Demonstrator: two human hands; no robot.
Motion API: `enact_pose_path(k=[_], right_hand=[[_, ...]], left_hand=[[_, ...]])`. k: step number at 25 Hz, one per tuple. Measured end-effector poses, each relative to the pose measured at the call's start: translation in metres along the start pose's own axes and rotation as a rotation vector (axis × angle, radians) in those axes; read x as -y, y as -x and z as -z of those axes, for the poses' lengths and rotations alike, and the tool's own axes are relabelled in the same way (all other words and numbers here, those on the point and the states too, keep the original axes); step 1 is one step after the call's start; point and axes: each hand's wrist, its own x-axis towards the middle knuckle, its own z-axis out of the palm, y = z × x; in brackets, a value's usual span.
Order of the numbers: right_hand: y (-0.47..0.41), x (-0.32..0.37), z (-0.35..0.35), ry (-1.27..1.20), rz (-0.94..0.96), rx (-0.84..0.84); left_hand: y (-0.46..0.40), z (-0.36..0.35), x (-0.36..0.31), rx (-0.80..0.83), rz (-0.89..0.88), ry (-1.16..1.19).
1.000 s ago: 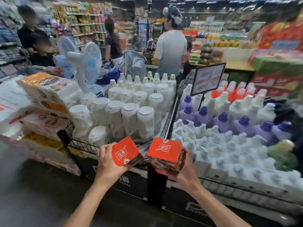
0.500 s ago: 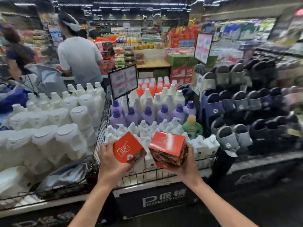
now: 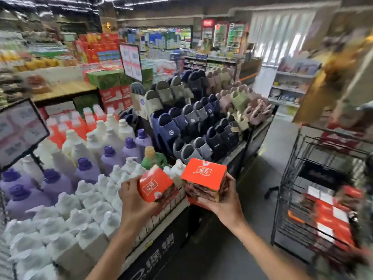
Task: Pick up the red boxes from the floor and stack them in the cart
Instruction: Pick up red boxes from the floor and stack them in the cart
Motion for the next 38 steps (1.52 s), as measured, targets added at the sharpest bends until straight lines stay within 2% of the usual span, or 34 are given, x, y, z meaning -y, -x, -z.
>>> enact_pose_path(k=[6,15,21,28,33,38], right_hand=[[0.015,-0.019,0.096,0.108,-0.015,-0.332],[0.002,-0.052,0.254,0.217,-0.007,-0.520],[-0.015,-0.080,0.359,0.181,-0.040,-0.560],[-0.058,-0.119,0.419,0.144,-0.112,-0.683],[-0.120,-0.157,0.453,0.243,-0.196,-0.778],[-0.177,-0.165,0.473,0.242,-0.278,-0.895]], left_hand=[[-0.023,-0.102,-0.050,0.198,-0.087,0.062],[-0.019,-0.270,-0.145,0.421,-0.206,0.100],[-0.013,-0.383,-0.210,0.519,-0.242,0.136],[-0.028,-0.498,-0.222,0.656,-0.259,0.187],[-0.080,-0.583,-0.233,0.742,-0.288,0.212],[-0.125,-0.647,-0.249,0.842,-0.283,0.255]])
